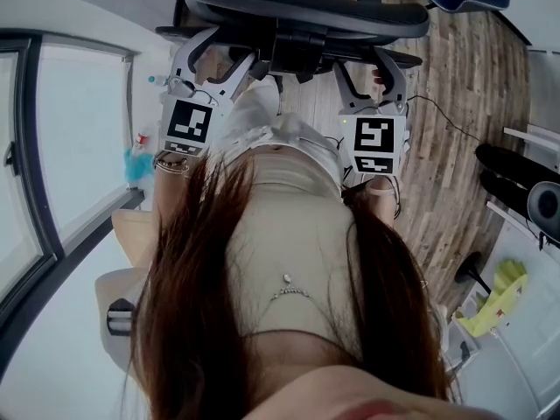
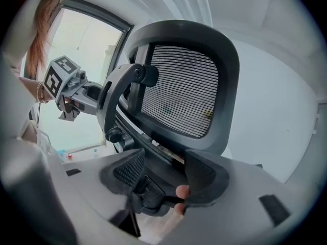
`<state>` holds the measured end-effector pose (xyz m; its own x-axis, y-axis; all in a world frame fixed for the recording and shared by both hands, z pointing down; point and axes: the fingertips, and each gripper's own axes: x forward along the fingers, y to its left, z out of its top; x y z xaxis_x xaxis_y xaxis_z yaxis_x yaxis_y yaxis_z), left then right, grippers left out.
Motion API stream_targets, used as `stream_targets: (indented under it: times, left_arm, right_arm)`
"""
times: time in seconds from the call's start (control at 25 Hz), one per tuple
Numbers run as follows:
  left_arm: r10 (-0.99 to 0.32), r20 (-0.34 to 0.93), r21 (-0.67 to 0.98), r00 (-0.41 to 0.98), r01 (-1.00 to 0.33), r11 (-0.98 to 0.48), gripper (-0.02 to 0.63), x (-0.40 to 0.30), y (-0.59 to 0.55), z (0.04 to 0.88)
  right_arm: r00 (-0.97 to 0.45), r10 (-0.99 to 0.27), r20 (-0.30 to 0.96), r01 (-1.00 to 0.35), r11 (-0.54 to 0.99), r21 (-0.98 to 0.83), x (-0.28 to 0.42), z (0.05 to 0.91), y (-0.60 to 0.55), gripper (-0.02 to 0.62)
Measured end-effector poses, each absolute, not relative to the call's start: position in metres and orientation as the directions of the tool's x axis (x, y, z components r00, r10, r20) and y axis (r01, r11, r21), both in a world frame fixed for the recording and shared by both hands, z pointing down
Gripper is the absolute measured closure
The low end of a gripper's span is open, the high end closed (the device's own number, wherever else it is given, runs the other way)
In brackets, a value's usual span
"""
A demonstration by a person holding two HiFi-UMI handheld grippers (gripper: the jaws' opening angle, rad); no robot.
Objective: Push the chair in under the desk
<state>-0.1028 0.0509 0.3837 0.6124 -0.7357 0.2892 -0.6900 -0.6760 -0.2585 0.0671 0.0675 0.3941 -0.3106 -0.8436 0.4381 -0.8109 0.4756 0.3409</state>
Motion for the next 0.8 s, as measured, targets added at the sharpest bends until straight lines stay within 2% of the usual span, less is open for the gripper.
stream_targets:
  times: [0.8]
  left_arm:
    - [-0.731,0.292,-0.234,0.616,-0.695,-0.679,0.365,-0.1050,0.0425,0.3811]
  right_arm:
    - [-0.302,-0.850,0.432,-0.811,0.468,0.352,0.0646,0.3919,0.0613,0.339]
